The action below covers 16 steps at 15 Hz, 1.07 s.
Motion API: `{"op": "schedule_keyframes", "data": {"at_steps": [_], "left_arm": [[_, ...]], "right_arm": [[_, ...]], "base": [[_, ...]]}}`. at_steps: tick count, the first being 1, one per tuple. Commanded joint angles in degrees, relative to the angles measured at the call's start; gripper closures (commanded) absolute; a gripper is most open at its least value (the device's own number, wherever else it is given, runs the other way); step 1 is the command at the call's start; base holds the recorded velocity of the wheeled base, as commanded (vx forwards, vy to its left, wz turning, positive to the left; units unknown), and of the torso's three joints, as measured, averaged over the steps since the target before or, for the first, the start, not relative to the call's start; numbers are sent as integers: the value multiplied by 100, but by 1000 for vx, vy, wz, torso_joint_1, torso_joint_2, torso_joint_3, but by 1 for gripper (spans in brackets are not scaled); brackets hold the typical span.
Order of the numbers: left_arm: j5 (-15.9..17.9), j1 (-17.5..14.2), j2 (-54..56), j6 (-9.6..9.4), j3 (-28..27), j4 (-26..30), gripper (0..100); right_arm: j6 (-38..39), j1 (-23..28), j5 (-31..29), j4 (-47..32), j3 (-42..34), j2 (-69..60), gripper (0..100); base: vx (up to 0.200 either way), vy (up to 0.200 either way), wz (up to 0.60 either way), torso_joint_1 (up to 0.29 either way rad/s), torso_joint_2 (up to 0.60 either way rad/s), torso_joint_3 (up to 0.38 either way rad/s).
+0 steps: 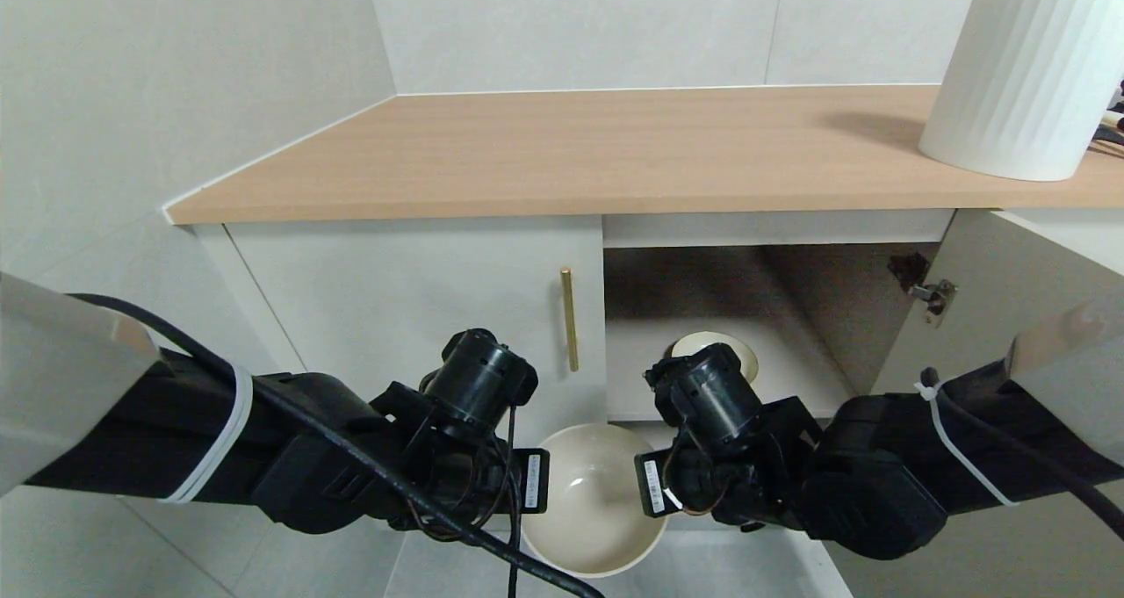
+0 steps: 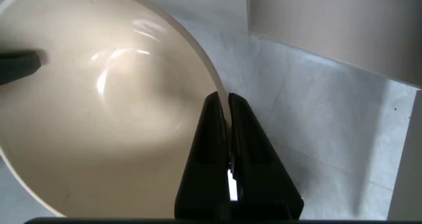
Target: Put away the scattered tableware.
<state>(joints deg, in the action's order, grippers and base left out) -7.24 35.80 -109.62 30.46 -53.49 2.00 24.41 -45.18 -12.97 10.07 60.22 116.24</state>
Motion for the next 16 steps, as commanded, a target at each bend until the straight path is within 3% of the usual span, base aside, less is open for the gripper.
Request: {"op": "schedule_keyframes", "data": {"at_steps": [1,12,16], "left_arm": [[-23,14,-7,3,5,20,0],[-23,23,28,3,-3,11,0],[-23,23,28,3,-3,11,0]], "right_arm": [[-6,0,-21,-23,-10,4,100],[-59,71,-30,-269,25,233,100],[-243,475,-83,-295,104,496,100]], "base": [[0,0,0,0,0,0],[0,0,0,0,0,0],[0,0,0,0,0,0]]}}
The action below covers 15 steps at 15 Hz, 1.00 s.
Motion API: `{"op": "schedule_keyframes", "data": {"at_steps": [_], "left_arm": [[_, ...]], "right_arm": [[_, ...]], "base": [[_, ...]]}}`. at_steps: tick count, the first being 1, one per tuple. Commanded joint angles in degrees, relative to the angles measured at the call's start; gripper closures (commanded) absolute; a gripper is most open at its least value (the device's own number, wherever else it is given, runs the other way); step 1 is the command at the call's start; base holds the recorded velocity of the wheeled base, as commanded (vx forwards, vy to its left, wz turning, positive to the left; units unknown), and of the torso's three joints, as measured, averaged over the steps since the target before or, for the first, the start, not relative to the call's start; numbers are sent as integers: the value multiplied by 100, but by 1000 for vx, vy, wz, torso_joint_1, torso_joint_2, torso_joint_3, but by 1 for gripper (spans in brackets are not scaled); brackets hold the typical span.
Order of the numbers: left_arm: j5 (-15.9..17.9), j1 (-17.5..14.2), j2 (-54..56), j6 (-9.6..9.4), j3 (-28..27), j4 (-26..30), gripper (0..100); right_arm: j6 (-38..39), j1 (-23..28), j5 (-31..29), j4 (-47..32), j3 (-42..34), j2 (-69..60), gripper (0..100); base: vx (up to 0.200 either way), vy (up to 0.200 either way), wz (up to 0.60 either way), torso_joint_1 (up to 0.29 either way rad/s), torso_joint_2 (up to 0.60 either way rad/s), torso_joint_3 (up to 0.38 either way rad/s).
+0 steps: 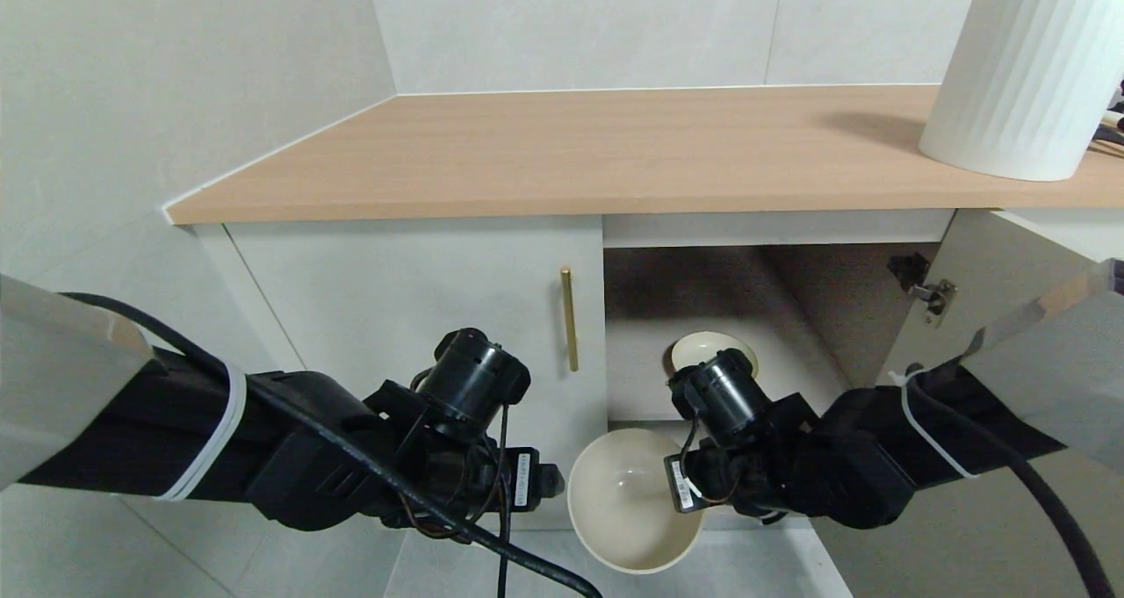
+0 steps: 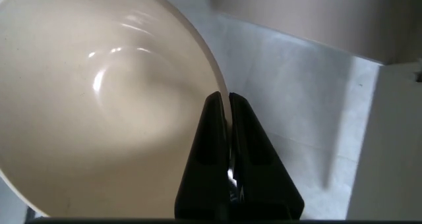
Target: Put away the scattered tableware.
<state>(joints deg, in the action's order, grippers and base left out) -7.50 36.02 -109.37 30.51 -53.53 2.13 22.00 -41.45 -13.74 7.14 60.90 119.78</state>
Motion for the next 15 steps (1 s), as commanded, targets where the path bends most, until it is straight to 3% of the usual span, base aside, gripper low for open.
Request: {"op": "schedule_keyframes", "data": {"at_steps": [1,5,10,15], "left_arm": [[-6,1,4,7,0,-2,0],[-6,1,39,-2,0,-2,0],[-6,1,92,-2,9,6,0],[-6,10,74,-2,9,6,0]], "right_arm": [[-12,181,-94,6,44,186,100],[41,612,-235,41,176,300,100],[849,1244,-226,595,378,397,100],[1816,1693,-226,604,1152,590,100]], "base": [[0,0,0,0,0,0],[0,0,0,0,0,0],[0,0,0,0,0,0],[0,0,0,0,0,0]]}}
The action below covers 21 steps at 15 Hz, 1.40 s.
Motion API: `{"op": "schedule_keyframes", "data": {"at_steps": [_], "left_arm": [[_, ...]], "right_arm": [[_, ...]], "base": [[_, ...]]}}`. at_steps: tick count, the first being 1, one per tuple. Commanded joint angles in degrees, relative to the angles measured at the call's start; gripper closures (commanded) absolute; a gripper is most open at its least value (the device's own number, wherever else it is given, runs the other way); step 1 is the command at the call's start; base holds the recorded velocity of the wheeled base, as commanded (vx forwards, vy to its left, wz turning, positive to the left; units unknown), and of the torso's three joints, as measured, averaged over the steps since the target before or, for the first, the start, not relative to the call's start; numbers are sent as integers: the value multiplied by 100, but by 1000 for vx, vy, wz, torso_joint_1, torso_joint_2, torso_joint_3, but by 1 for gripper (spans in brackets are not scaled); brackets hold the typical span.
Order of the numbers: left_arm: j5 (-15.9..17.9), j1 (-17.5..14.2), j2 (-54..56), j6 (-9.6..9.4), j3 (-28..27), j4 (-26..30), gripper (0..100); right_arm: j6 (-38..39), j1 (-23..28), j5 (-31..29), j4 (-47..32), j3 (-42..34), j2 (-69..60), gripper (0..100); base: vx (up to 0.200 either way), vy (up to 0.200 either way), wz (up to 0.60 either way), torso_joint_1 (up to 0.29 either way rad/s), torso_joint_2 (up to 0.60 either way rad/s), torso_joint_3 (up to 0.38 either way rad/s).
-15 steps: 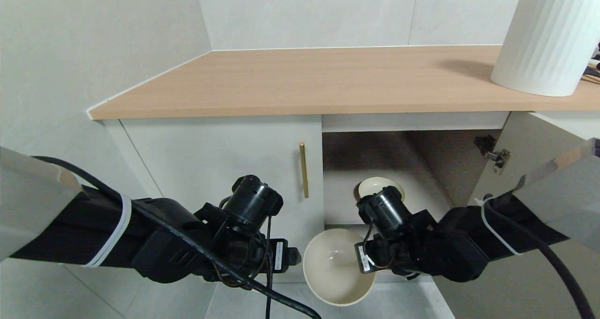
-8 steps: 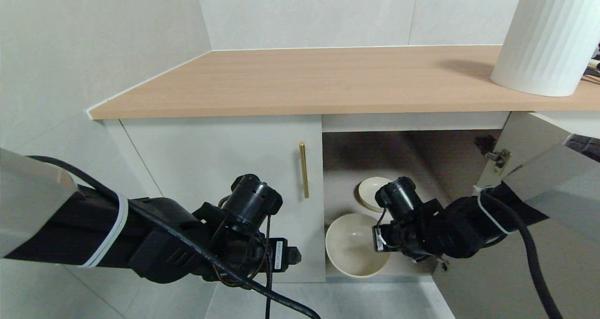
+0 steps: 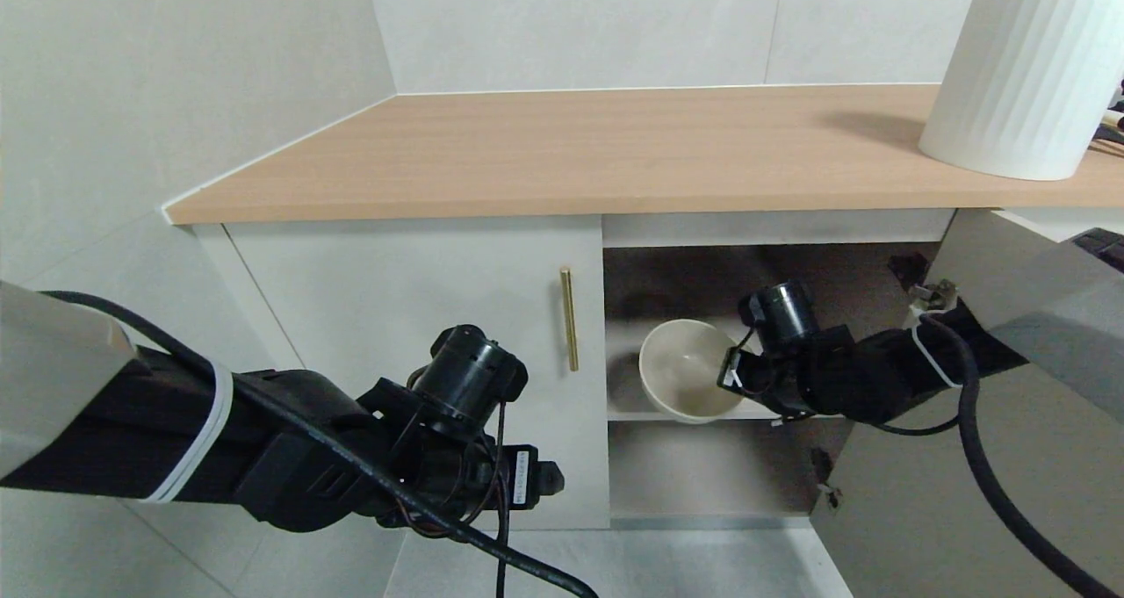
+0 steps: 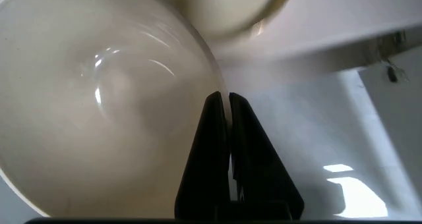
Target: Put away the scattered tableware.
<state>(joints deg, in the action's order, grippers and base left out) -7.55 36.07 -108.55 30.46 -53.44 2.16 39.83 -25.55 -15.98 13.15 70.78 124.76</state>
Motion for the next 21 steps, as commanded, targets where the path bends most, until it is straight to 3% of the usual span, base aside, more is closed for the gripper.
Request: {"op": "schedule_keyframes", "data": {"at_steps": [1,6,14,21], "left_arm": [[-1,-4,-9,3,1,-5,0],[-1,5,-18,3,1,4,0],[-1,5,-53,3,1,-5,0],[-1,5,-62,3,1,-5,0]], "right_arm": [[175,182,-1,3,296,163,100],[412,437,-72,-41,727,488,100],[456,665,-669,-59,1351,1077,100],[447,665,-669,-129,1606,1297,100]], "base": [[0,0,0,0,0,0],[0,0,0,0,0,0],[0,0,0,0,0,0],[0,0,0,0,0,0]]}}
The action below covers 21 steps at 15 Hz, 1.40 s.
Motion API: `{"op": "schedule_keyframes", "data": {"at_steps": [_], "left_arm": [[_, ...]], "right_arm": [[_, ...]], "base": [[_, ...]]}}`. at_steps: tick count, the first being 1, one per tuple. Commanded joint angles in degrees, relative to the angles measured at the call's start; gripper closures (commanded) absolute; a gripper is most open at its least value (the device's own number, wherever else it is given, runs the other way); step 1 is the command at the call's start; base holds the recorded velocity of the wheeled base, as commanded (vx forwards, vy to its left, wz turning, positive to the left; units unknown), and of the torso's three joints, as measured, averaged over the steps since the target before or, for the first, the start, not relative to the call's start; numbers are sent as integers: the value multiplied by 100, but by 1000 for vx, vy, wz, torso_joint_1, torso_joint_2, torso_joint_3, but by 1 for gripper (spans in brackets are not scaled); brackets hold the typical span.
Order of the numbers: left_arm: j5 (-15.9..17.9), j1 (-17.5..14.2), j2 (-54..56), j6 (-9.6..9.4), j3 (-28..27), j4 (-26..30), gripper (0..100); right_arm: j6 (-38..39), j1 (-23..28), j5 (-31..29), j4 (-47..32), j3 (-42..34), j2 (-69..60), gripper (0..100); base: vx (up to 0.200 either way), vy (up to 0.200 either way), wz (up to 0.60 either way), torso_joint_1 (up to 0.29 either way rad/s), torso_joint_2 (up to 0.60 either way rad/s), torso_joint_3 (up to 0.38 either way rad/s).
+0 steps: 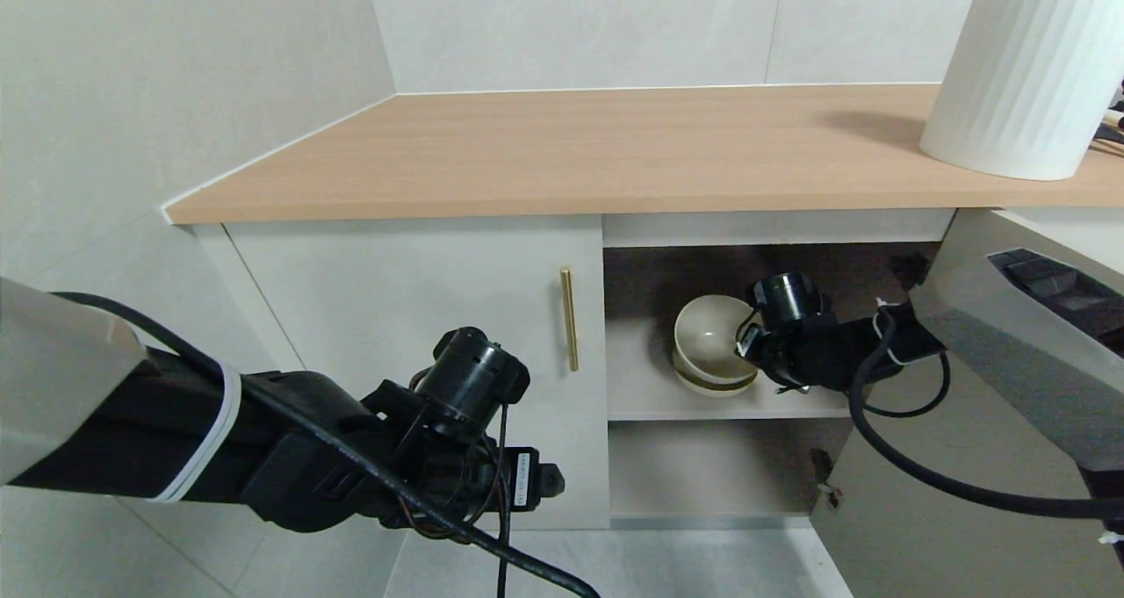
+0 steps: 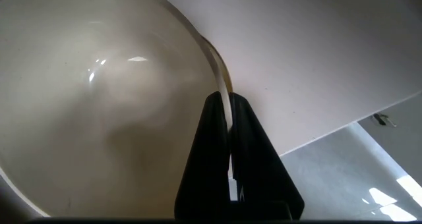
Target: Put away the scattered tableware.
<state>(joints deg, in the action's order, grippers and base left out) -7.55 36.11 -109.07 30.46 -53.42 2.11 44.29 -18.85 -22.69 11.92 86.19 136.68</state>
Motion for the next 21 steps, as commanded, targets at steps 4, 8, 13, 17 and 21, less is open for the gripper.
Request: {"op": "schedule_keyframes", "data": {"at_steps": [4,8,13,17,21], "left_arm": [[-1,1,-35,3,-11,0,0],[-1,1,-35,3,-2,0,0],[-1,10,-18,12,-11,0,0],[-28,1,140,21,-28,0,0],[-291,-253,1344,-5,-99,360,0]], "right_arm": [[1,-5,1,-243,205,175,100],[1,-31,1,-243,197,175,100],[10,-49,19,-322,153,122,0],[10,-110,89,-630,-111,-256,0],[-421,-532,994,-779,-1684,-1820,0]], "base": [[0,0,0,0,0,0],[0,0,0,0,0,0],[0,0,0,0,0,0],[0,0,0,0,0,0],[0,0,0,0,0,0]]}}
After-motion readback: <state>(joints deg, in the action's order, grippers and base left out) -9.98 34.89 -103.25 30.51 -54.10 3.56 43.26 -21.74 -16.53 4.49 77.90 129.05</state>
